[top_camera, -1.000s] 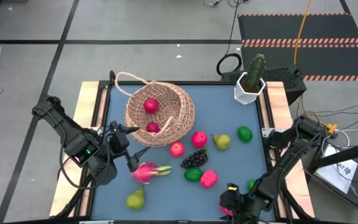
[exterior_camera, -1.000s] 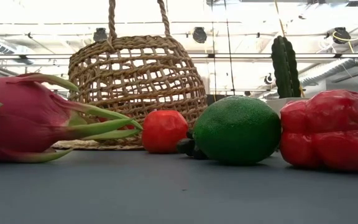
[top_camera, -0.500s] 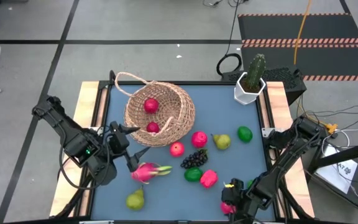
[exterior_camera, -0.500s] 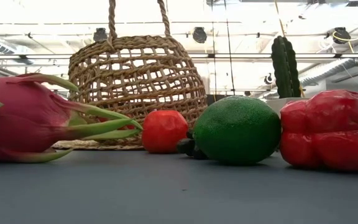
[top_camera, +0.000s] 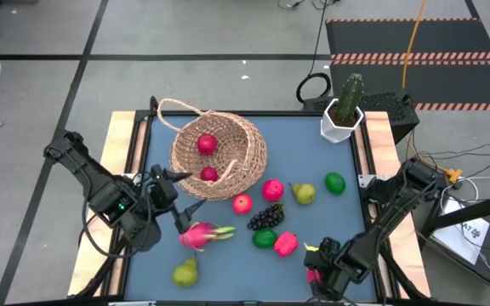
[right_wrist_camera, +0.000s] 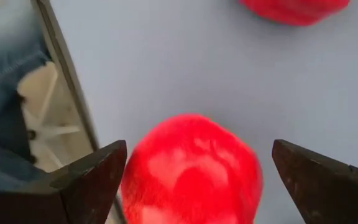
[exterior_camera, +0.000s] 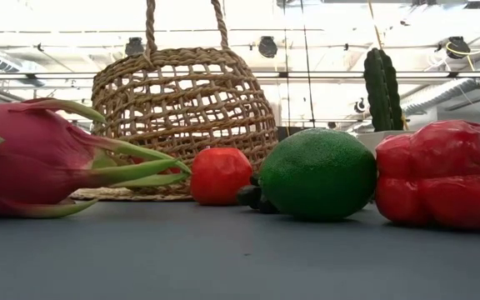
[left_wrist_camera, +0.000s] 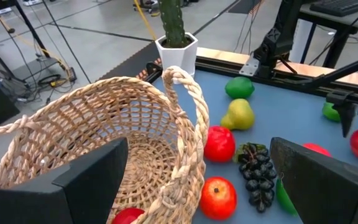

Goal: Build produce basket
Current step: Put the red apple into the basket

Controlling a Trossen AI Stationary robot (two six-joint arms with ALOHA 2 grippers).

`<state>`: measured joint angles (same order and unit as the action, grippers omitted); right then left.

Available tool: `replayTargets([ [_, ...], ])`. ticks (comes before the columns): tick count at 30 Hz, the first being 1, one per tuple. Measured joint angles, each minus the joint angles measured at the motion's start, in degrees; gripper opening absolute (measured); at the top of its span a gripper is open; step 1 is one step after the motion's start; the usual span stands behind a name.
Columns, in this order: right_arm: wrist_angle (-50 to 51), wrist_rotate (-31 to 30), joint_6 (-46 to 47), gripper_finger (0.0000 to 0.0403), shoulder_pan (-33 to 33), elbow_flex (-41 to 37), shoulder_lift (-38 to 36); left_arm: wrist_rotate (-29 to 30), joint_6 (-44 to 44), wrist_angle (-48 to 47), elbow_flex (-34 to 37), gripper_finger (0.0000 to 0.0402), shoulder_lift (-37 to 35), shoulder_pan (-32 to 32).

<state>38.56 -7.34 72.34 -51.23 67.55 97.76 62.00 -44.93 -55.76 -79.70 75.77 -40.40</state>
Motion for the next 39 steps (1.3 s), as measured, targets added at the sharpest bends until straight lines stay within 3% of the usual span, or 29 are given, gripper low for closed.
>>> replayTargets([
  [9,0.44,0.00,-2.62,0.0399,3.25,0.00,-4.45,-0.32,-0.04,0.35,0.00,0.0390,-0.02,0.00],
  [17,-0.04,0.11,-3.79,0.0380,-0.56,0.00,-9.29,-0.42,0.19,0.34,0.00,0.0390,-0.02,0.00],
  [25,1.54,3.04,12.89,0.0379,-7.66,0.00,-9.49,-0.48,0.49,0.34,0.00,0.0390,-0.02,0.00],
  [31,-0.99,0.44,23.58,0.0378,-13.50,-1.28,-8.51,-0.50,1.14,0.34,0.00,0.0390,-0.02,0.00],
  [39,-8.01,-3.04,28.06,0.0377,-15.21,-3.10,-1.72,-0.50,1.42,0.34,0.00,0.0390,-0.02,0.00],
])
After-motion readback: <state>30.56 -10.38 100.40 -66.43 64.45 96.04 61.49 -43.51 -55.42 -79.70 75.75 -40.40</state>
